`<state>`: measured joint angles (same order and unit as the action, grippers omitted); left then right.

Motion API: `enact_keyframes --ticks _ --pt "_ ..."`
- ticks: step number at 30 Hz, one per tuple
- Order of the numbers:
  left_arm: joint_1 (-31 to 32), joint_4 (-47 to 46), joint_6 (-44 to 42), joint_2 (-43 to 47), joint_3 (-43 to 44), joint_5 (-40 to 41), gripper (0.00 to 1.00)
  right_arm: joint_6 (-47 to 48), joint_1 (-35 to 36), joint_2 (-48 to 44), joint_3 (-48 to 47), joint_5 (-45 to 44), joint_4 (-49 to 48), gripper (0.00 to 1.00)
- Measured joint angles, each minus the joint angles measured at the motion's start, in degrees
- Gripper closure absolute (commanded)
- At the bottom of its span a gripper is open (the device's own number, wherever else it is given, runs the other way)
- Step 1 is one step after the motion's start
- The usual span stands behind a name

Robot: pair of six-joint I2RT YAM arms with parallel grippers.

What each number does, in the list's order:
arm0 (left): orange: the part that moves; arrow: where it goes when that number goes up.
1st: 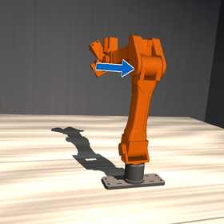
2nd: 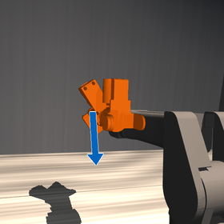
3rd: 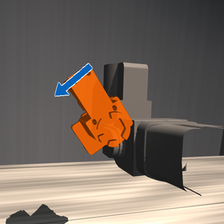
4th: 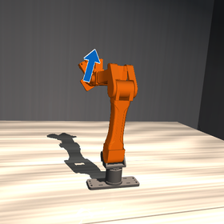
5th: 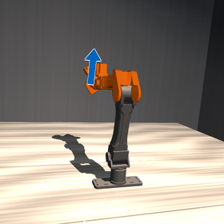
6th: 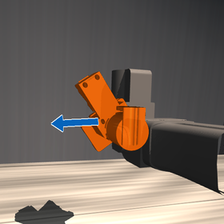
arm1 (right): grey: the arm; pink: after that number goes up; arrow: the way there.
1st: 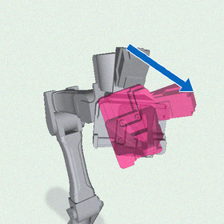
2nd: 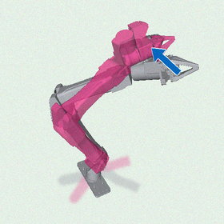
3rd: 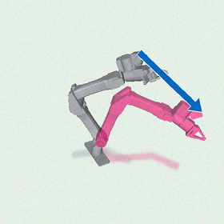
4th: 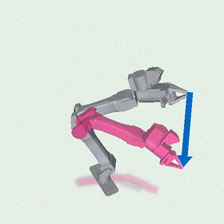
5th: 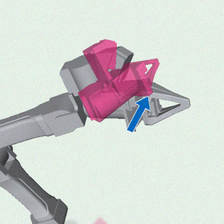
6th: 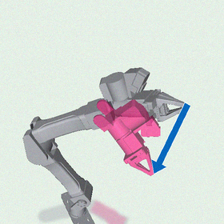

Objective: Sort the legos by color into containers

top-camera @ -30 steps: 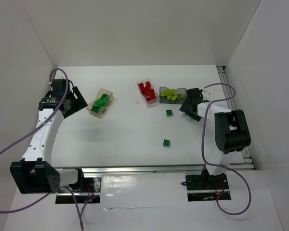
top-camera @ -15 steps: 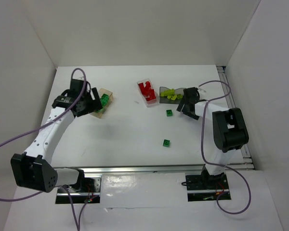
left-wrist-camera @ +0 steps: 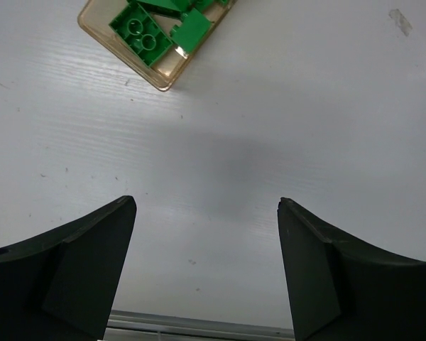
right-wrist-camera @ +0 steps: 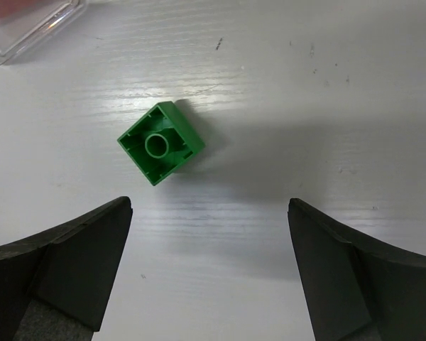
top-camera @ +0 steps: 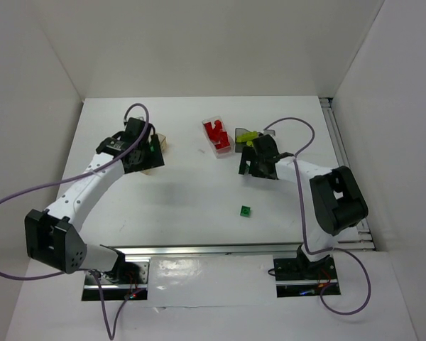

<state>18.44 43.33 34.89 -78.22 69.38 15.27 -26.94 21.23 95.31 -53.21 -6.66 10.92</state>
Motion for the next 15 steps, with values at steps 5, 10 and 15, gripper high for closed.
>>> enact_keyframes --ticks 5,10,15 --pt "-4.3 1.7 0.0 -3.0 3.5 1.8 0.06 1.2 0.7 0.9 -1.6 -0.4 0.2 0.02" --pt "-13.6 2.0 0.0 -8.9 9.0 2.2 0.05 0.9 1.2 3.8 -3.3 -1.1 -0.3 0.06" --pt "-20.1 1.4 -0.1 -15.5 14.1 0.5 0.05 0.6 2.3 8.2 -7.5 -2.3 -0.6 0.17"
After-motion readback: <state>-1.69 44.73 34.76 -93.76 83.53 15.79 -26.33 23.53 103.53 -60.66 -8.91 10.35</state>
